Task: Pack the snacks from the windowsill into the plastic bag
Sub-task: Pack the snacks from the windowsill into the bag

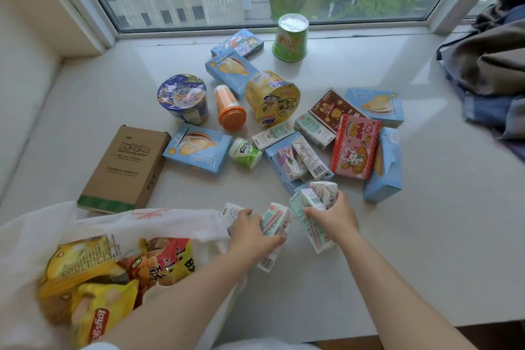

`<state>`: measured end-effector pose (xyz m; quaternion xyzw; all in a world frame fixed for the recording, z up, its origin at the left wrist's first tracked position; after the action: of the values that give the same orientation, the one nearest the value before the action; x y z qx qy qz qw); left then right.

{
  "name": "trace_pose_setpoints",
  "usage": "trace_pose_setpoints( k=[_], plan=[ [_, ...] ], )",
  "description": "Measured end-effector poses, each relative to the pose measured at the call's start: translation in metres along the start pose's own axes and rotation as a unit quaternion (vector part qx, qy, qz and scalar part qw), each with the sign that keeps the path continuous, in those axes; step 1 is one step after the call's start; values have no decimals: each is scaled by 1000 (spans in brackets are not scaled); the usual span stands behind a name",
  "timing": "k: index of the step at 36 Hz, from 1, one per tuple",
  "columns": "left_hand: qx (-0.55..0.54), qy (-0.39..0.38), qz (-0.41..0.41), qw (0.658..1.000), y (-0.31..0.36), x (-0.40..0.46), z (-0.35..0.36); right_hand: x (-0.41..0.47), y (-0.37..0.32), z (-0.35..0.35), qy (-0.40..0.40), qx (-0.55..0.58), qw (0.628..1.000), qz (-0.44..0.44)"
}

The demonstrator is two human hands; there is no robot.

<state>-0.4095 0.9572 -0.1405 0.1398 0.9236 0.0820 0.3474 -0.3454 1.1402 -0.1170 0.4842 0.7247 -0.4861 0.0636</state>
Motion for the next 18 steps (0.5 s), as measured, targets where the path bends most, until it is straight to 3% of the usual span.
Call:
trace_pose_setpoints(
  k=[7,11,15,18],
  plan=[
    [45,-13,-14,999,6,-3,22,-9,29,-7,1,16,1000,19],
    [-4,-33,-5,999,11,1,28,-10,35,-9,11,35,999,21],
    [-17,-9,-1,1000,15,1,29,-13,36,-13,10,47,999,15],
    [-49,26,-7,998,21,-5,22,-12,33,-17,16,121,992,34]
  ],
)
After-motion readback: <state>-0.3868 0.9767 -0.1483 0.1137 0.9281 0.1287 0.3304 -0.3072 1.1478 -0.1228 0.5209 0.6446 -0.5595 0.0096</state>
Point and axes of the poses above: each hand's wrist, its own x-axis towards the middle knuckle, its own z-axis out of the palm, y = z × x, the point moved 3 cm from there along x, towards the middle knuckle, and after that the axes turned 11 degrees about x, right-handed, at the moved point
